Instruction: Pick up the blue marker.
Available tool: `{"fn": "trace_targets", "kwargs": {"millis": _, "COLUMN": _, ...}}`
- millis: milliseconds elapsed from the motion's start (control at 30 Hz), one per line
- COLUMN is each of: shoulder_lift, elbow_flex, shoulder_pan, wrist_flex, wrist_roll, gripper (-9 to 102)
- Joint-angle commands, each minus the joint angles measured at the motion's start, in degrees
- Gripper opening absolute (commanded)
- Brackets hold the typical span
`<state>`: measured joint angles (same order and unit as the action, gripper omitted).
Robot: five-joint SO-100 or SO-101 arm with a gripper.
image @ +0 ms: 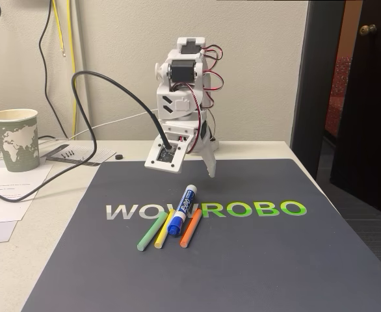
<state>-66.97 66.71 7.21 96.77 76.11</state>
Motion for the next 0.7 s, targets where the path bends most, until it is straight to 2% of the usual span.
{"fn": "trace_targets", "kwargs": {"millis": 0, "shoulder_lift": -1.1, "elbow_flex": -3.9, "shoulder_pan": 0.1, "wrist_flex": 2.1, "wrist_roll": 0.2, "gripper": 30}}
{"fn": "trace_targets", "kwargs": {"millis": 233, "shoulder_lift": -1.0, "elbow_flex": -7.5, "shoulder_pan": 0.7, "wrist_flex": 7.9, "wrist_roll": -0.4, "gripper": 30}}
{"fn": "trace_targets", "kwargs": {"millis": 667, "shoulder_lift": 0.6, "elbow_flex": -6.9, "shoulder_pan": 1.7, "wrist_flex": 9.2, "wrist_roll": -0.9, "gripper": 30}}
